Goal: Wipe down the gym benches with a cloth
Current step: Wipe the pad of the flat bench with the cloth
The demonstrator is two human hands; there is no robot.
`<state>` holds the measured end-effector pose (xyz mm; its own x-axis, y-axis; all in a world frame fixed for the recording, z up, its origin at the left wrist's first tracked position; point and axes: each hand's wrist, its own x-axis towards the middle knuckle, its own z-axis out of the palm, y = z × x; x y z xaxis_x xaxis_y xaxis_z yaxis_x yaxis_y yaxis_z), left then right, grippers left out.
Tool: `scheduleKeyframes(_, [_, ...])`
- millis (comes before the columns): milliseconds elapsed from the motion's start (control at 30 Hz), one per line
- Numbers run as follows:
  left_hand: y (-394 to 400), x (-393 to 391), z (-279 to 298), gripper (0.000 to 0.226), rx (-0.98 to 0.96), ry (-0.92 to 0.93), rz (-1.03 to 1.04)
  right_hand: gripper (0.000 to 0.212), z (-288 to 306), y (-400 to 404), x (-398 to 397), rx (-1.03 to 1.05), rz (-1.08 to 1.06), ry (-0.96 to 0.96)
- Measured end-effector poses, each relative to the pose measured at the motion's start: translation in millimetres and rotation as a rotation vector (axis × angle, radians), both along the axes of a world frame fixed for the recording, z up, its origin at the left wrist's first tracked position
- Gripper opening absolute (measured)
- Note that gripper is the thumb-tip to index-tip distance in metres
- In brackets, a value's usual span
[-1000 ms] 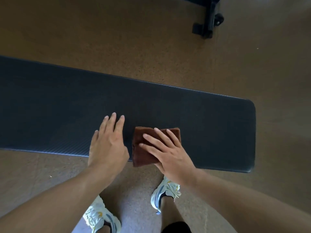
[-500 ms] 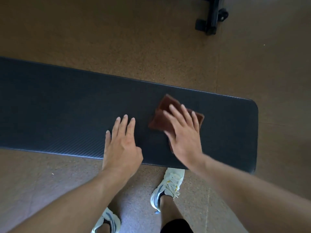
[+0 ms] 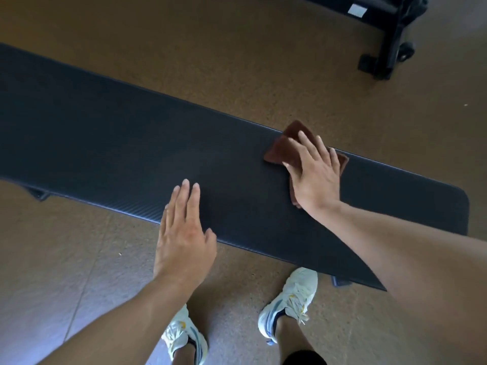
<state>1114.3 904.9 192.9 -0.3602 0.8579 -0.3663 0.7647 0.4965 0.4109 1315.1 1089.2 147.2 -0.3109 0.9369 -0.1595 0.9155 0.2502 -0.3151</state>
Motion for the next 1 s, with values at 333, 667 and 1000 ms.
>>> scheduleKeyframes(333, [-69.4, -28.5, -11.5, 0.081, -0.081, 0.100, -0.013, 0.051, -3.7, -72.1, -90.0, -0.060, 0.742, 0.162])
scheduleKeyframes(667, [36.9, 89.7, 5.0, 0.078, 0.015, -0.002, -0.327, 0.070, 10.4, -107.4, 160.4, -0.105, 0.175, -0.031])
scheduleKeyframes(1000, [106.4, 177.1, 11.1, 0.097, -0.335, 0.030, -0.352, 0.049, 0.8, 19.8, 156.0, -0.059, -0.074, 0.066])
